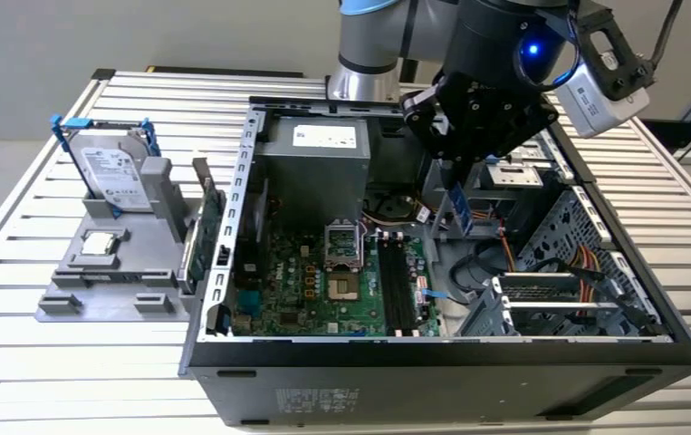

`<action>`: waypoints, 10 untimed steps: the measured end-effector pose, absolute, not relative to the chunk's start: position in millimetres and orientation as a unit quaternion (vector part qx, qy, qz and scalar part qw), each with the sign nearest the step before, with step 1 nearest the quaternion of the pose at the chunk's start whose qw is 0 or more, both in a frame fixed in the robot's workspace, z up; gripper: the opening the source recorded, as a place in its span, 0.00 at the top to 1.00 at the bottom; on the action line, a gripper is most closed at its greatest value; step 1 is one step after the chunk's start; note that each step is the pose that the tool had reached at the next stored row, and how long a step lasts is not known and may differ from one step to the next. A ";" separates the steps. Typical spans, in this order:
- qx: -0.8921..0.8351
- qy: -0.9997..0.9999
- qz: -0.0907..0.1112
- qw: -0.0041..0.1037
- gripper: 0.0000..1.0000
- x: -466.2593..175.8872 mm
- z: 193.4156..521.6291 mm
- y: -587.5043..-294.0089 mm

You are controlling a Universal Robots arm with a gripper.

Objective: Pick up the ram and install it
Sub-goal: 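Insert the ram into the slot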

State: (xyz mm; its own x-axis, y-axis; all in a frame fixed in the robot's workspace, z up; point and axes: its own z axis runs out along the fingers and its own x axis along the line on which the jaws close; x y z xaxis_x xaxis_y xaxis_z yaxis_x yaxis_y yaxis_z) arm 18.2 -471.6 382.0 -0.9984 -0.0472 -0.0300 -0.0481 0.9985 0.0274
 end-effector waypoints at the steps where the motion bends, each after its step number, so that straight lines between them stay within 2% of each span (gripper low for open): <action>1: -0.024 1.000 0.014 0.015 1.00 18.2 382.0 -471.6; 10: -0.024 1.000 0.014 0.015 1.00 18.2 379.1 -471.6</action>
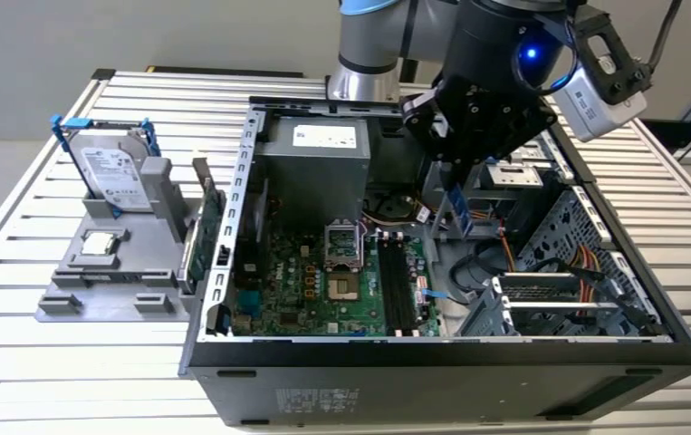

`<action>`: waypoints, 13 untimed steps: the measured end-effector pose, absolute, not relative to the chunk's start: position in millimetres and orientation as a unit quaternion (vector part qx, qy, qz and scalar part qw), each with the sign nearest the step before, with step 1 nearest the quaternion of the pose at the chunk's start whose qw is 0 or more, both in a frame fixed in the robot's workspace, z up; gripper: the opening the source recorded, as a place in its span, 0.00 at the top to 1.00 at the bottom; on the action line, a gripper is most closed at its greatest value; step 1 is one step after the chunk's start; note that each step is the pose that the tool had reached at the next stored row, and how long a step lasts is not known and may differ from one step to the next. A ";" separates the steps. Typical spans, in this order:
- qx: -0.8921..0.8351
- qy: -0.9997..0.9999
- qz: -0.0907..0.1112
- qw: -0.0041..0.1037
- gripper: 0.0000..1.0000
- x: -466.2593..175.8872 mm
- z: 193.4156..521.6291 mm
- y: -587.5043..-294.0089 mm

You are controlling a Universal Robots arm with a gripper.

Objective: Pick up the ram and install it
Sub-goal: 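Insert the ram into the slot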

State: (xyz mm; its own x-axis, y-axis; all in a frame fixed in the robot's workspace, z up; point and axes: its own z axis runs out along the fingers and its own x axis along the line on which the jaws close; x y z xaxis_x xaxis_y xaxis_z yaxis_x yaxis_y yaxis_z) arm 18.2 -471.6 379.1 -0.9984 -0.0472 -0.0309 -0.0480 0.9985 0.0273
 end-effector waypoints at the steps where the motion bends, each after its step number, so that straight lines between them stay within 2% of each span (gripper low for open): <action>1: -0.024 1.000 0.014 0.015 1.00 18.2 378.7 -471.6; 13: -0.024 0.999 0.014 0.015 1.00 18.3 374.3 -471.6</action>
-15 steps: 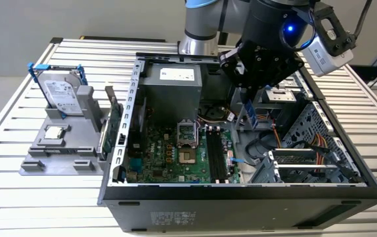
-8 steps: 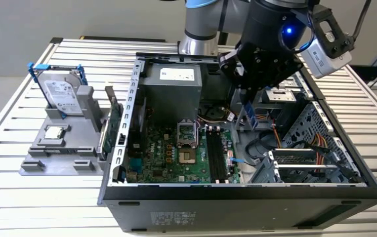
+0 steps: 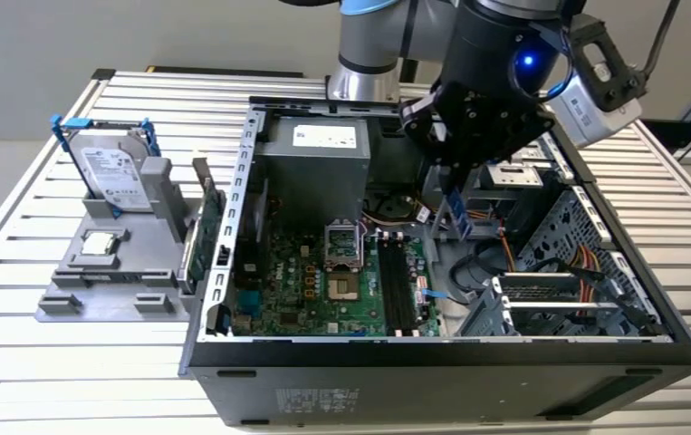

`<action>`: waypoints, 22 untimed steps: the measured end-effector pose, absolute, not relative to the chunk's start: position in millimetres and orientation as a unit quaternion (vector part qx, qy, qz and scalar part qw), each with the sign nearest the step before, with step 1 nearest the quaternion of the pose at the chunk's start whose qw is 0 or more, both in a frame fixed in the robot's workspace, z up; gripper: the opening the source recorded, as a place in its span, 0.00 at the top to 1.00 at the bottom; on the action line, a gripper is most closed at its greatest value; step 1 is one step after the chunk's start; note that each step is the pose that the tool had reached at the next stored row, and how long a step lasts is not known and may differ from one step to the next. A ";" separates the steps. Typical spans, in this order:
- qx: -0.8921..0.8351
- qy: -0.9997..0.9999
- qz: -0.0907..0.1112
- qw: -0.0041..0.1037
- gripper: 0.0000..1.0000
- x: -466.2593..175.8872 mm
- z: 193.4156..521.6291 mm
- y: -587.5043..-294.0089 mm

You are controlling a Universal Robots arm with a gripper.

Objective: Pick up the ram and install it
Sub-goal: 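Insert the ram into the slot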

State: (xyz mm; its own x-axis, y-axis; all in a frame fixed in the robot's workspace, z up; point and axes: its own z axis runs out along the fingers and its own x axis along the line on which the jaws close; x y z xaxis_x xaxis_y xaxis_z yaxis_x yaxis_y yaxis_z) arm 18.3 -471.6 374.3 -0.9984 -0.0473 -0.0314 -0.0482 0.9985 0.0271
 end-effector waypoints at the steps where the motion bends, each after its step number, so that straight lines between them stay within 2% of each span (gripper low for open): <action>1: -0.024 0.999 0.014 0.015 1.00 18.3 374.0 -471.6; 22: -0.021 1.000 0.014 0.016 1.00 18.3 367.6 -471.6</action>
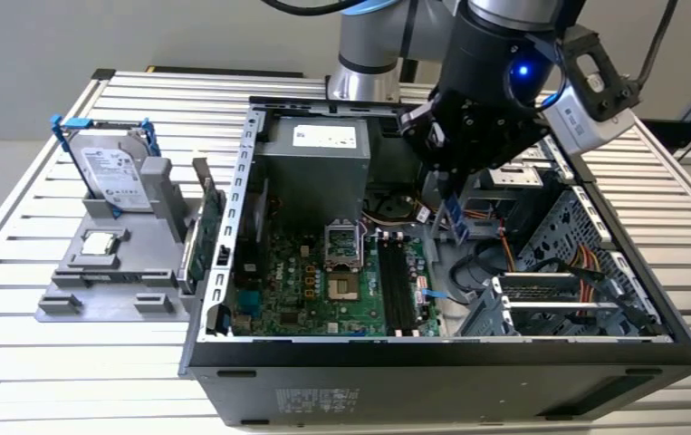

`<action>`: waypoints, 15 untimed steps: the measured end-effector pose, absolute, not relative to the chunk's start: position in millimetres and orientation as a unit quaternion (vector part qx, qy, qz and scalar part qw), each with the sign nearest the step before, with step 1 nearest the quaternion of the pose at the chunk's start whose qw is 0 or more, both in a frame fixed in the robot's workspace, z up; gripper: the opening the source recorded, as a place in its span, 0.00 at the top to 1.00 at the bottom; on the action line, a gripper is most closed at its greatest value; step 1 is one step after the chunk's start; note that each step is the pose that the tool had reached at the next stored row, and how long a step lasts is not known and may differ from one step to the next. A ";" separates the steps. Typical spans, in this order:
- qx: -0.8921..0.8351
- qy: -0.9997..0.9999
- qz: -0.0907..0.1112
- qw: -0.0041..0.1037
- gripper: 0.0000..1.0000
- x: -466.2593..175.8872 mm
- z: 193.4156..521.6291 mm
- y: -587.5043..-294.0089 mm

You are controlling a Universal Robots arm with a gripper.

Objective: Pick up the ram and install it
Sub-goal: 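Insert the ram into the slot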

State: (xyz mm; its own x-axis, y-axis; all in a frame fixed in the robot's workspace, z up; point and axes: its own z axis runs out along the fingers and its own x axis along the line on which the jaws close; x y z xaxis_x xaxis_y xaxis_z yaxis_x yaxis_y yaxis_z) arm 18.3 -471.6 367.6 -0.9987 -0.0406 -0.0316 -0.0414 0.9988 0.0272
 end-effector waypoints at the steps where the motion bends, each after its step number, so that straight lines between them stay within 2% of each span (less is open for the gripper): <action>1: -0.020 1.000 0.014 0.015 1.00 18.3 367.4 -471.6; 15: -0.010 1.000 0.014 0.016 1.00 20.7 364.6 -471.6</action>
State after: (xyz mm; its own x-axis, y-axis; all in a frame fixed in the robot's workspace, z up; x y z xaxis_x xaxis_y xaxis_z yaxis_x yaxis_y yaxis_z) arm 20.7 -471.6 364.6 -0.9993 -0.0199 -0.0316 -0.0207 0.9994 0.0272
